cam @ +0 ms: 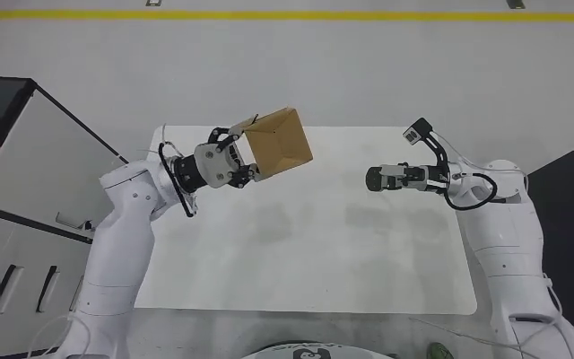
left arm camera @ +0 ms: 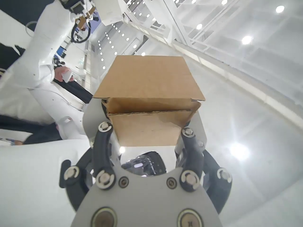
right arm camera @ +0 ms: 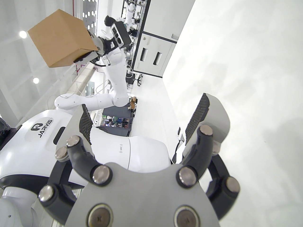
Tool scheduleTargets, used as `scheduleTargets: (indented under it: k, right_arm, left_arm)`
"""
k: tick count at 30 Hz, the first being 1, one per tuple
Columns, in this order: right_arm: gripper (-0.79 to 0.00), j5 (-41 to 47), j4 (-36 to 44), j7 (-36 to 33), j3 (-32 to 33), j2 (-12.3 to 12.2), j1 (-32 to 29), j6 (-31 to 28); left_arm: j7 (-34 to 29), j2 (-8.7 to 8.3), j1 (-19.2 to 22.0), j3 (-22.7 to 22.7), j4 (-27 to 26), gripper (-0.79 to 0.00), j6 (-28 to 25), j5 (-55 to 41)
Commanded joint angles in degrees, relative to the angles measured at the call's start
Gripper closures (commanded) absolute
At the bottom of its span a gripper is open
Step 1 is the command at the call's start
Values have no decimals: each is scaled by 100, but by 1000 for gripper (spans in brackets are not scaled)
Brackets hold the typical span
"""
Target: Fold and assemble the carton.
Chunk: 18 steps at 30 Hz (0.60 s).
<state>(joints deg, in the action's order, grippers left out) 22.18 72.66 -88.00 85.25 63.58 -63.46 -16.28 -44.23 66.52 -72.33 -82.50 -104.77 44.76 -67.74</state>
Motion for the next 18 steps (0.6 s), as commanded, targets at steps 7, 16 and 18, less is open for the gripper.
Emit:
scheduleTargets:
  k: [7, 16, 18]
  right_arm:
    - [-785, 0, 0, 0, 0, 0, 0, 0]
    - [-785, 0, 0, 0, 0, 0, 0, 0]
    - [-785, 0, 0, 0, 0, 0, 0, 0]
  left_arm:
    - [-2083, -192, 184, 43, 538, 0, -2287, 2509]
    - [-2507, -211, 265, 96, 778, 0, -2908, 2641]
    - [-2507, -211, 265, 96, 778, 0, -2908, 2641]
